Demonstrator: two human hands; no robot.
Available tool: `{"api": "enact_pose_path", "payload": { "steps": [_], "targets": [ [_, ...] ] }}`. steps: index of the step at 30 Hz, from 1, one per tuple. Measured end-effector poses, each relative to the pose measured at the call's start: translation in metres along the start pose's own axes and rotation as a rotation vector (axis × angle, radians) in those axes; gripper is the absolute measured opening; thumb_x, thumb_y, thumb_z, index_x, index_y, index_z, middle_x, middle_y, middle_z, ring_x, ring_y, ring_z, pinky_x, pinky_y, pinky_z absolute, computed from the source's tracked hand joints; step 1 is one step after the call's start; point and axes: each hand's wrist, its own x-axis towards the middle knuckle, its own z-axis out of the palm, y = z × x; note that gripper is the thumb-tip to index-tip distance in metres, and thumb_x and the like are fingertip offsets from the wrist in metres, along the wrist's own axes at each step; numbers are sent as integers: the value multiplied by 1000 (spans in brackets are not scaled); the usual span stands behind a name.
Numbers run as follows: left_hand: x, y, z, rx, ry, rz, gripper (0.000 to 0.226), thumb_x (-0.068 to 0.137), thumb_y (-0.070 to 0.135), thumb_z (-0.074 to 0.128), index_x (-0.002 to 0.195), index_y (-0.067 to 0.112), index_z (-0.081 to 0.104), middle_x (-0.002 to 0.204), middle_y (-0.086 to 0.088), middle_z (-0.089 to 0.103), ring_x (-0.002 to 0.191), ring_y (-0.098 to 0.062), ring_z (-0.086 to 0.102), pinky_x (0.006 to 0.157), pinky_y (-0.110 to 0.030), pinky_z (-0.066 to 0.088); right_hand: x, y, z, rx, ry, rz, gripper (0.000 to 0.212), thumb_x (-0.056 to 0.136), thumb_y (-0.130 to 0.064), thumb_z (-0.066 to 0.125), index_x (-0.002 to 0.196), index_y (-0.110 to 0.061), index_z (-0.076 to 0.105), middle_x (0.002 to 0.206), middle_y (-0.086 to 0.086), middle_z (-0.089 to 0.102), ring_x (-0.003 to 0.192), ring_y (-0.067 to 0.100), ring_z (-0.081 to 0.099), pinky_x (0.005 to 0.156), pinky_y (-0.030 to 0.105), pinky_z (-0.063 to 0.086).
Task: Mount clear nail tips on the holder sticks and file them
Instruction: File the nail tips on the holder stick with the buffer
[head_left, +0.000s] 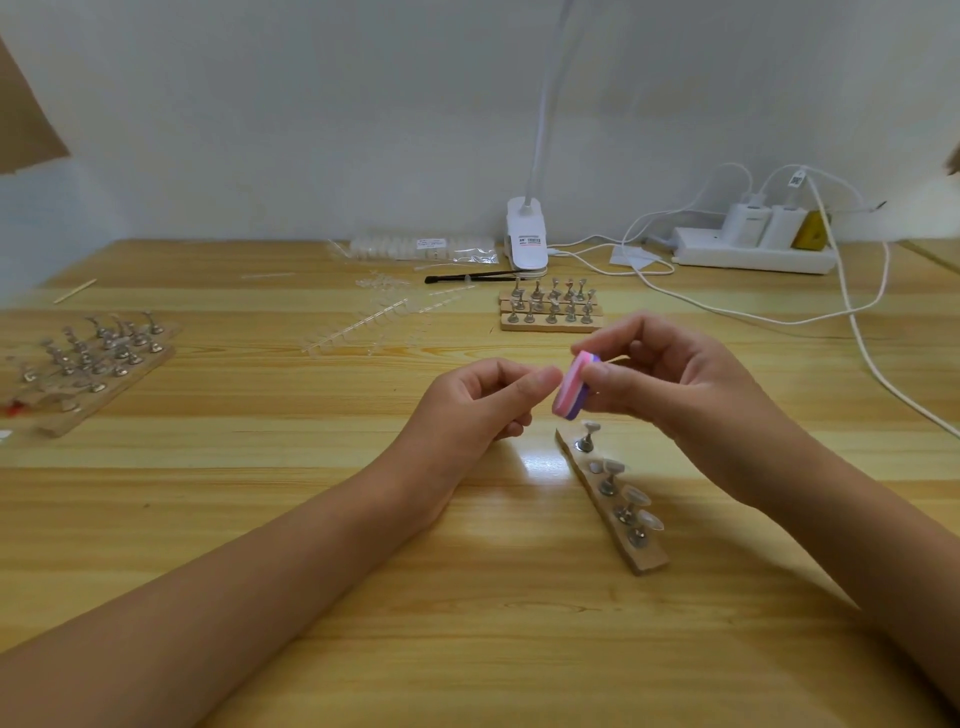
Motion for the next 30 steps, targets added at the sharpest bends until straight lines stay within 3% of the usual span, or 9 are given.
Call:
{"api": "enact_pose_path", "payload": {
  "steps": [4,8,11,16,19,25,30],
  "targets": [
    [1,-1,1,8,12,-9,16,75,47,74,73,31,76,65,12,58,63,-2,53,66,-15,46,0,1,1,15,66,-36,30,76,-26,70,101,-10,66,91,3,74,87,19,73,79,24,57],
    [-1,0,1,5,12,-1,23,71,52,77,77,31,77,66,12,59,64,-2,54,68,-17,46,0,1,0,-23,-37,21,30,77,-23,70,103,-8,67,94,8,74,88,21,73,78,23,56],
    [-1,1,1,-2,16,1,26,66,54,76,77,30,77,66,11,59,64,-2,54,68,-17,47,1,2,0,21,50,-16,29,77,-23,69,102,-9,67,92,4,74,87,19,73,78,22,56],
    [-2,1,2,11,15,10,27,63,56,76,75,31,76,65,14,61,63,-1,55,67,-16,46,1,1,-2,-25,-47,22,30,79,-23,69,105,-8,67,94,7,74,88,20,73,78,22,56],
    [-2,1,2,39,13,22,25,69,50,78,80,27,75,65,17,63,62,1,55,64,-12,45,1,2,-3,-9,10,-24,29,78,-24,69,104,-11,69,95,6,74,88,18,72,79,21,55],
    [-7,3,4,111,-32,66,26,72,46,73,84,24,75,67,16,64,63,2,54,64,-12,45,0,-5,-10,-126,-185,-1,26,82,-34,67,107,-27,75,102,3,75,98,21,70,83,20,53],
    [-8,5,5,127,-37,86,24,70,49,71,79,26,74,63,18,61,60,3,52,61,-11,43,0,-3,-8,-93,-113,-62,25,85,-28,67,108,-27,75,101,4,75,97,18,70,82,18,53]
  ]
}}
